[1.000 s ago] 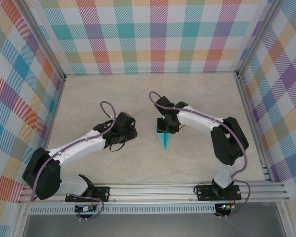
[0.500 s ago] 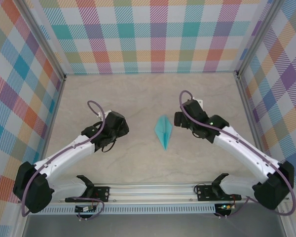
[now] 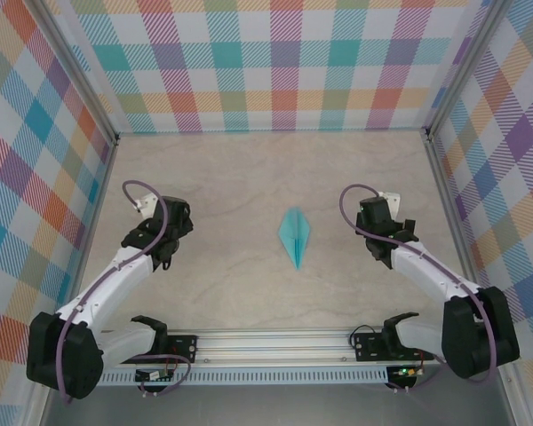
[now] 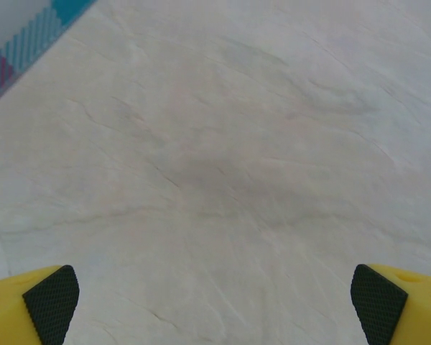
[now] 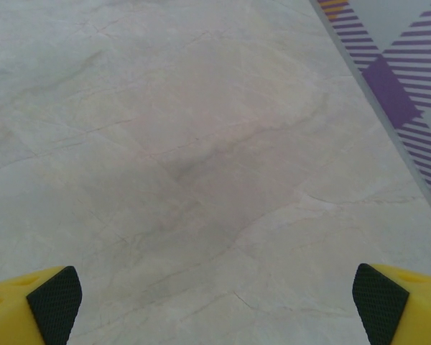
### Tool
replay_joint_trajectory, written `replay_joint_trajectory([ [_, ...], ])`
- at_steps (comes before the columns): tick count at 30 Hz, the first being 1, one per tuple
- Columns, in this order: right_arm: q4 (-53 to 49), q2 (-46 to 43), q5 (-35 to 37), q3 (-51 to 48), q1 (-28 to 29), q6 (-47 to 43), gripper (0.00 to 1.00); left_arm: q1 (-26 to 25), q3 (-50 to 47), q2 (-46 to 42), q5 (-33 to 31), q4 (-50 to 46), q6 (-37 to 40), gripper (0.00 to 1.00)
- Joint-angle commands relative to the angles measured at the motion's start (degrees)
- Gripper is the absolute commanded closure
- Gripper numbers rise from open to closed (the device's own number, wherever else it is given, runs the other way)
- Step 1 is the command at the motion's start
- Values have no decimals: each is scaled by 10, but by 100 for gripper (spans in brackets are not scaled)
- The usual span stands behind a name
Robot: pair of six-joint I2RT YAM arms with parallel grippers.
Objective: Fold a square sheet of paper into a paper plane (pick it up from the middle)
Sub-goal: Reset both arms
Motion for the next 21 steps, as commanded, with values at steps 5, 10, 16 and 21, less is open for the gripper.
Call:
replay_joint_trajectory([
  [5, 273, 98, -114, -35, -32, -108, 0, 51, -85, 30, -41, 238, 95, 0],
  [10, 398, 121, -174, -63, -46, -144, 0, 56, -128, 66, -39, 419, 187, 0],
  [16, 473, 99, -216, -105, -73, -156, 0, 57, -160, 159, 9, 566, 239, 0],
  [21, 519, 111, -281, -121, -97, -170, 0, 66, -164, 213, 53, 653, 288, 0],
])
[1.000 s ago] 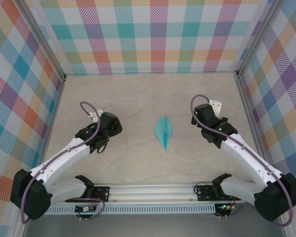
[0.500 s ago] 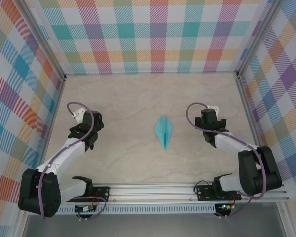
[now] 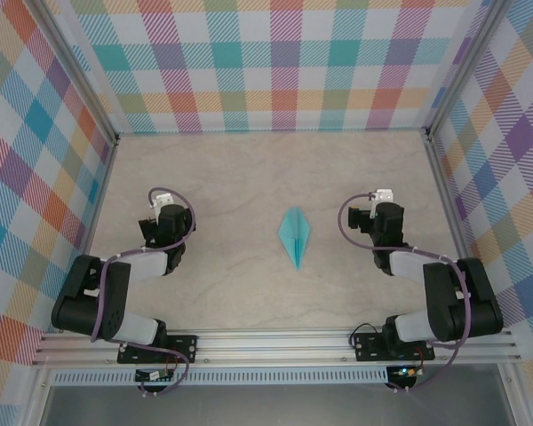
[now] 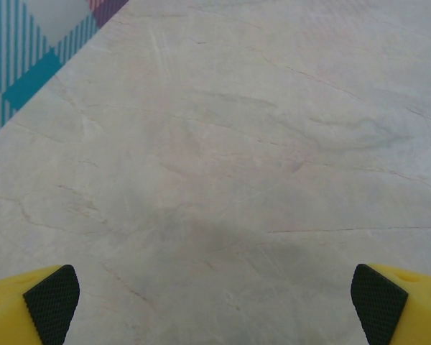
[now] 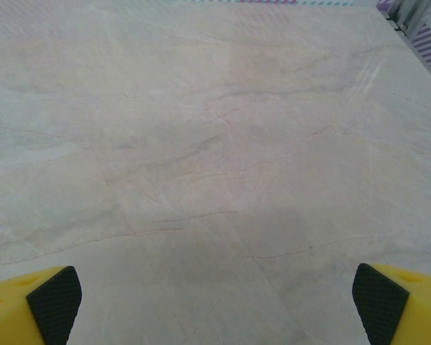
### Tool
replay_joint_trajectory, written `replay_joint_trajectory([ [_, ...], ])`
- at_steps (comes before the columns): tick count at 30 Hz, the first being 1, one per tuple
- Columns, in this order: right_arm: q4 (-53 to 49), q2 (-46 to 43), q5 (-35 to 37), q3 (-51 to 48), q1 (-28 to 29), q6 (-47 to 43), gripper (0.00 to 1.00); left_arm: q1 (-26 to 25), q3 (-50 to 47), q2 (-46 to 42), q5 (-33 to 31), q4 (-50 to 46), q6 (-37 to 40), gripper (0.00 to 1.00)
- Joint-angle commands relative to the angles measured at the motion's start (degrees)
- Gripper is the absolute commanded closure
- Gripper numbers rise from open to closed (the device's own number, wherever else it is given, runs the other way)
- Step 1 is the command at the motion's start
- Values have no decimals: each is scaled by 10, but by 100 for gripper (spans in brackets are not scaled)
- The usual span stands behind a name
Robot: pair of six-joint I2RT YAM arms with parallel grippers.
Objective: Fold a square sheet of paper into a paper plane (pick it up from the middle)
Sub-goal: Reset both arms
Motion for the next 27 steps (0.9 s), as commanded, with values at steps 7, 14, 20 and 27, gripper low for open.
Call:
replay_joint_trajectory([
  [7, 89, 53, -105, 14, -44, -1, 1, 56, -26, 63, 160, 174, 44, 1],
  [14, 125, 78, -114, 1, -61, 19, 0, 58, -34, 69, 144, 193, 38, 0],
  [20, 131, 79, -118, 0, -66, 22, 0, 56, -34, 68, 144, 197, 40, 0],
  [27, 129, 78, -119, 0, -66, 20, 0, 56, -35, 69, 145, 197, 40, 0],
])
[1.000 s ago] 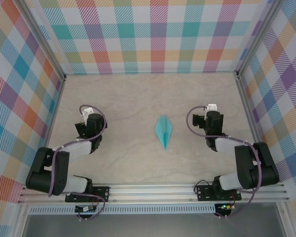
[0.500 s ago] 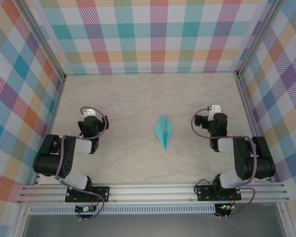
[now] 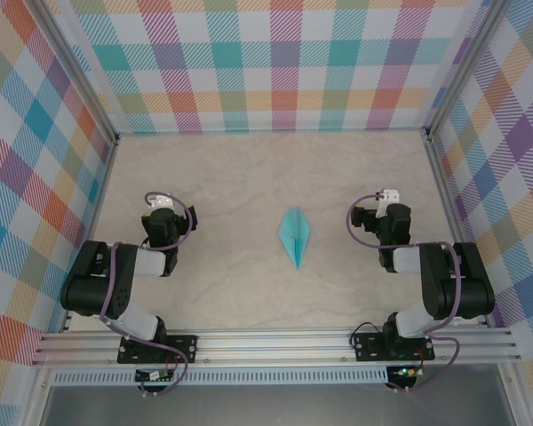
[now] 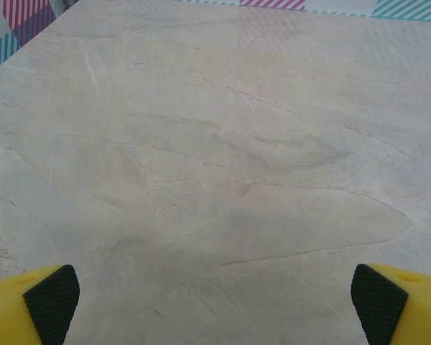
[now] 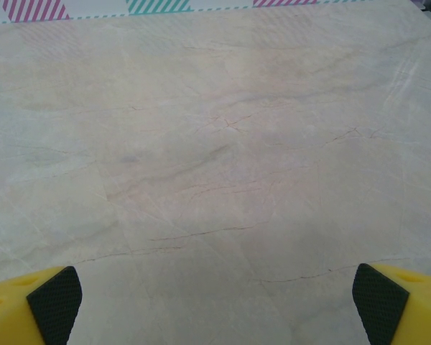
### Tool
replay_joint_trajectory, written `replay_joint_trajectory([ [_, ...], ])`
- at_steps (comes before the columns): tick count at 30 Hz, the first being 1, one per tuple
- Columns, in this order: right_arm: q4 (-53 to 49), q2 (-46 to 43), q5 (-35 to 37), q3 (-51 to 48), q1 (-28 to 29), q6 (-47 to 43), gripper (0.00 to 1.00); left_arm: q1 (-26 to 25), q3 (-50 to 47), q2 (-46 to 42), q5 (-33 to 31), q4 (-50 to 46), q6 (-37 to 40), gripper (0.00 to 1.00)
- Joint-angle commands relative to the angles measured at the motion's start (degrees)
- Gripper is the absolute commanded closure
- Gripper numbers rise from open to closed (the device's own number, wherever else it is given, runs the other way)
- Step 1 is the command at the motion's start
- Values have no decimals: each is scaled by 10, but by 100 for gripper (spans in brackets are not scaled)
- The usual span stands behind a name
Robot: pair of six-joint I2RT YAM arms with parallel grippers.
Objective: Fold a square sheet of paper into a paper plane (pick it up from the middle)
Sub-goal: Reset both arms
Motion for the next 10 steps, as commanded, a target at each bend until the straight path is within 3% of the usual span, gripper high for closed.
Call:
replay_joint_trajectory([
  [1, 17, 1, -12, 10, -2, 6, 0, 2, -1, 0, 6, 24, 5, 0],
  [10, 17, 2, -13, 11, -2, 7, 0, 3, -2, 0, 6, 24, 5, 0],
])
